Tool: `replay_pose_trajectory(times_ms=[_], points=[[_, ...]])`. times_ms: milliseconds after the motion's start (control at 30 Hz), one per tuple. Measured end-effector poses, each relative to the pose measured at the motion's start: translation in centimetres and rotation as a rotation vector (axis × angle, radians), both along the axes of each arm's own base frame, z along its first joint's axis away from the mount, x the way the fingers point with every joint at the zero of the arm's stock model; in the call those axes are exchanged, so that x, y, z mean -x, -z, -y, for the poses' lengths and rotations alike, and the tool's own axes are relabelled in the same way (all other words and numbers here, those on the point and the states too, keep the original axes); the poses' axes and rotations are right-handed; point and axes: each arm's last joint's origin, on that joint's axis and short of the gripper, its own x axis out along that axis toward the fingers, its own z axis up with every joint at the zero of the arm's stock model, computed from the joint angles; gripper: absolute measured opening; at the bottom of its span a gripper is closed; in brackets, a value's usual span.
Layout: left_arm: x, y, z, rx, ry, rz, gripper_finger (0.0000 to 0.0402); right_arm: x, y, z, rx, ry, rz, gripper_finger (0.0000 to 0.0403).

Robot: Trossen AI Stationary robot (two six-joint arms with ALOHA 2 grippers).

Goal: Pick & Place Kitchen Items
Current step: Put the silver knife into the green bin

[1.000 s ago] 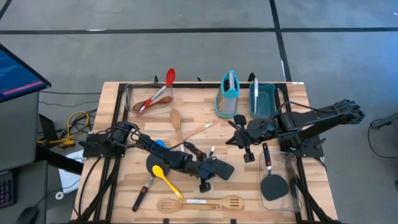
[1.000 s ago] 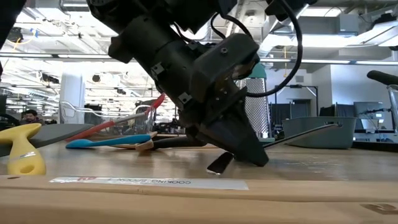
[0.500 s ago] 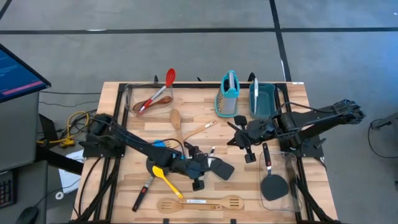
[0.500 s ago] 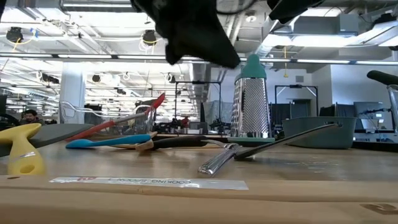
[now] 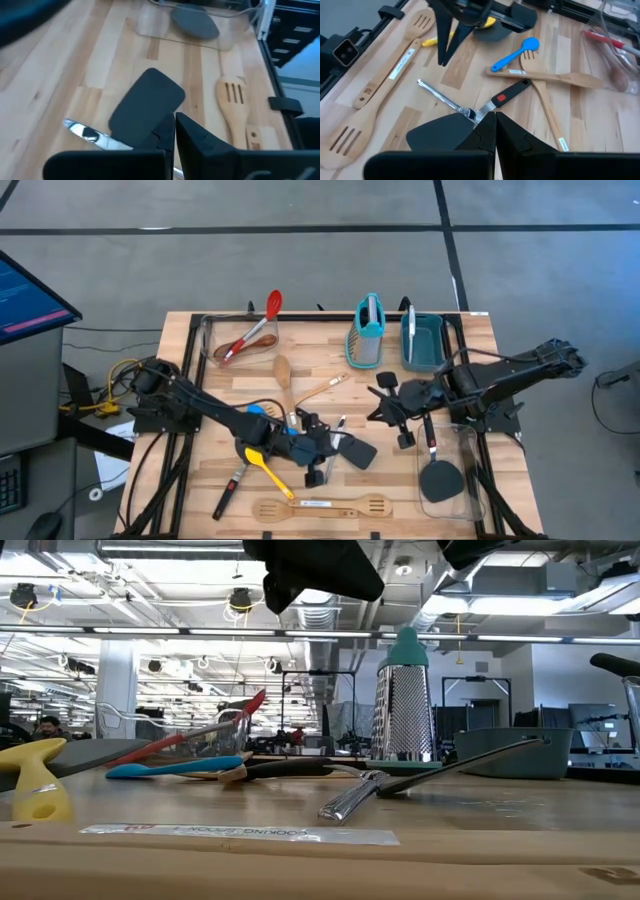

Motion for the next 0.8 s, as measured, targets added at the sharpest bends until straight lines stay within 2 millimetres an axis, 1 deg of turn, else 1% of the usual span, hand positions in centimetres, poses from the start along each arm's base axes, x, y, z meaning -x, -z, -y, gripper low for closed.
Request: replay_pose_trajectory(times_ms=[133, 233, 333, 467, 600, 733, 800], points=[[-0.1, 0.0, 0.0, 0.009, 0.038, -0.002, 0.0001, 0.3, -0.2, -0.4, 0.009, -0.031, 0.014, 0.0000], [-0.1, -0.1, -0.1, 0.009, 0.037, 0.001, 0.0002, 1.0, -0.9, -0.6, 0.013, -0.057, 0.050, 0.0000], [-0.2, -0.1, -0.1, 0.078, -0.017, 0.006, 0.0002, 1.8, -1.5, -0.7, 0.002, -0.082, 0.116, 0.0000], [-0.4, 0.2, -0.4, 0.183, -0.118, 0.001, 0.0002, 3.8, -1.3, -0.5, -0.029, -0.110, 0.235, 0.0000], [-0.7, 0.8, -1.3, 0.218, -0.230, -0.007, 0.0001, 5.6, -0.5, -0.1, -0.082, -0.117, 0.386, 0.0000], [-1.2, 1.0, -2.8, 0.237, -0.290, -0.011, 0.0001, 6.8, 1.0, 0.4, -0.124, -0.115, 0.509, 0.0000], [-1.3, 0.9, -3.3, 0.236, -0.305, -0.011, 0.0001, 7.3, 2.1, 0.6, -0.134, -0.113, 0.537, 0.0000]])
